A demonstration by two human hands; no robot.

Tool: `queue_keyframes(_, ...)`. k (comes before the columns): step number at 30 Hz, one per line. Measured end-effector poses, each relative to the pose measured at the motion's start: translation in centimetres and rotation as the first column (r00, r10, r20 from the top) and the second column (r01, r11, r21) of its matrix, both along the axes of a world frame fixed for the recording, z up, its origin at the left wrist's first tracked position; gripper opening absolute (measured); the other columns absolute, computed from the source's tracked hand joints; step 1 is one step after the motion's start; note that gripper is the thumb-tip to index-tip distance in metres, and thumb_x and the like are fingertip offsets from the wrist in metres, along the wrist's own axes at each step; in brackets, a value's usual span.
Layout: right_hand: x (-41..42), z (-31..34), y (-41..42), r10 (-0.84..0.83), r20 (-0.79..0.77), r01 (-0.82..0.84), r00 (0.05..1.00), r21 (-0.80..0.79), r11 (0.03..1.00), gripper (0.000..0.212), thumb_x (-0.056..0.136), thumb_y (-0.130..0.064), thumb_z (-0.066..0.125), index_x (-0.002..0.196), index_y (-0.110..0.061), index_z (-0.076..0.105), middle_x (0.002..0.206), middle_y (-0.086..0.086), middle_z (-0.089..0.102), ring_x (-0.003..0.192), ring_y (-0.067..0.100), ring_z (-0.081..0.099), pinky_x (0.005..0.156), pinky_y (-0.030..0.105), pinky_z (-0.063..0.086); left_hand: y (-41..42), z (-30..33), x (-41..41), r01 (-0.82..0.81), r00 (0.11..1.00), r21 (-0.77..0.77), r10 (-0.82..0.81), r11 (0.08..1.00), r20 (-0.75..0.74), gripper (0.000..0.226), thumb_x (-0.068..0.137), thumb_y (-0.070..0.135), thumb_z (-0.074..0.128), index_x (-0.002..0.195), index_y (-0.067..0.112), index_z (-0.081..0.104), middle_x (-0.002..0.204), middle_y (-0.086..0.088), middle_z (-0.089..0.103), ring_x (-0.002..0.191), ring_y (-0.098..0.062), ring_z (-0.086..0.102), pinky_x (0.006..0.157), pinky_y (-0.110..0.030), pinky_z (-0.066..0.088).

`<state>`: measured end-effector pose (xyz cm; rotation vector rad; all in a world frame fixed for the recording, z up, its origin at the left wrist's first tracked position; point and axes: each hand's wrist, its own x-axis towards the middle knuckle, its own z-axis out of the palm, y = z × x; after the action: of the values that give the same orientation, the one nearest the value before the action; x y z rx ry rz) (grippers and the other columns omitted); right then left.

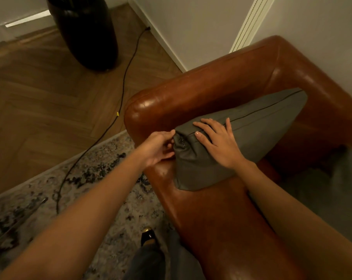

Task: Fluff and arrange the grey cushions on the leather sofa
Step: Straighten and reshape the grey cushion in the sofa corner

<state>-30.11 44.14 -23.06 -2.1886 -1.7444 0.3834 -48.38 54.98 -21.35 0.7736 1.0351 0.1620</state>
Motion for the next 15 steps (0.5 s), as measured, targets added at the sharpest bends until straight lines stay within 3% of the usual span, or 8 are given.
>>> queue_keyframes(2, -0.3, -0.2, 0.3, -0.019, 0.007, 0.019, 1.000, 0.007, 1.000, 0.062, 0.093, -0.063, 0.018, 0.142, -0.035, 0.045, 0.147, -0.008, 0.042, 0.142, 0.011, 0.029, 0.115, 0.036, -0.017, -1.9, -0.3, 0.3, -0.163, 0.985, 0.187, 0.171, 0.969, -0.029, 0.014, 0.095, 0.029, 0.060, 0.091, 0.017, 0.053, 0.079, 0.003, 0.053, 0.070, -0.010, 0.052, 0.073, -0.032, 0.048)
queue_keyframes(3, -0.4, -0.2, 0.4, -0.024, 0.011, 0.024, 1.000, 0.008, 1.000, 0.063, 0.092, -0.063, 0.018, 0.142, -0.035, 0.045, 0.147, -0.007, 0.043, 0.141, 0.011, 0.029, 0.115, 0.036, -0.017, -2.5, -0.5, 0.3, -0.166, 0.980, 0.317, 0.191, 0.934, -0.049, 0.020, 0.092, 0.031, 0.064, 0.097, 0.016, 0.052, 0.081, 0.003, 0.053, 0.073, -0.012, 0.053, 0.072, -0.033, 0.048)
queue_keyframes(5, -0.6, -0.3, 0.4, -0.033, 0.018, 0.032, 0.999, 0.006, 0.999, 0.063, 0.092, -0.063, 0.017, 0.142, -0.035, 0.045, 0.147, -0.007, 0.043, 0.141, 0.011, 0.029, 0.114, 0.034, -0.017, -3.2, -1.2, 0.1, -0.027, 0.978, 0.556, 0.137, 0.830, -0.158, 0.033, 0.085, 0.034, 0.072, 0.100, 0.015, 0.049, 0.082, -0.001, 0.050, 0.074, -0.017, 0.053, 0.071, -0.035, 0.049)
queue_keyframes(7, -0.7, -0.3, 0.4, -0.037, 0.022, 0.037, 0.999, 0.004, 0.999, 0.064, 0.091, -0.063, 0.017, 0.142, -0.035, 0.045, 0.147, -0.007, 0.042, 0.141, 0.011, 0.030, 0.114, 0.033, -0.017, -3.2, -1.8, 0.1, 0.092, 0.949, 0.688, 0.147, 0.719, -0.280, 0.032, 0.082, 0.034, 0.075, 0.094, 0.017, 0.051, 0.082, -0.003, 0.053, 0.075, -0.022, 0.056, 0.070, -0.040, 0.051)
queue_keyframes(9, -0.8, -0.3, 0.5, -0.025, 0.025, 0.025, 0.999, 0.005, 1.000, 0.062, 0.093, -0.063, 0.019, 0.142, -0.034, 0.045, 0.147, -0.006, 0.042, 0.141, 0.011, 0.030, 0.114, 0.033, -0.018, -2.7, -1.8, 0.2, 0.171, 0.921, 0.764, 0.175, 0.622, -0.349, 0.023, 0.082, 0.030, 0.075, 0.087, 0.017, 0.056, 0.078, -0.002, 0.057, 0.073, -0.019, 0.057, 0.071, -0.040, 0.050)
queue_keyframes(12, -0.3, 0.0, 0.8, -0.010, 0.007, 0.010, 1.000, -0.002, 1.000, 0.053, 0.097, -0.057, 0.029, 0.142, -0.033, 0.045, 0.147, -0.006, 0.043, 0.141, 0.011, 0.030, 0.114, 0.037, -0.017, -1.3, -0.9, -0.4, 0.354, 0.892, 0.803, 0.085, 0.479, -0.444, 0.020, 0.088, 0.027, 0.069, 0.101, 0.012, 0.069, 0.086, -0.001, 0.067, 0.080, -0.013, 0.060, 0.069, -0.023, 0.042)
queue_keyframes(15, 0.1, 0.2, 1.0, 0.009, -0.031, -0.009, 0.999, -0.015, 1.000, 0.046, 0.102, -0.049, 0.033, 0.143, -0.033, 0.045, 0.147, -0.006, 0.042, 0.141, 0.011, 0.029, 0.114, 0.038, -0.019, 1.2, 0.3, -1.8, 0.461, 0.878, 0.728, -0.138, 0.508, -0.459, 0.024, 0.092, 0.021, 0.066, 0.113, 0.010, 0.071, 0.098, -0.001, 0.072, 0.087, -0.008, 0.062, 0.076, -0.019, 0.045)
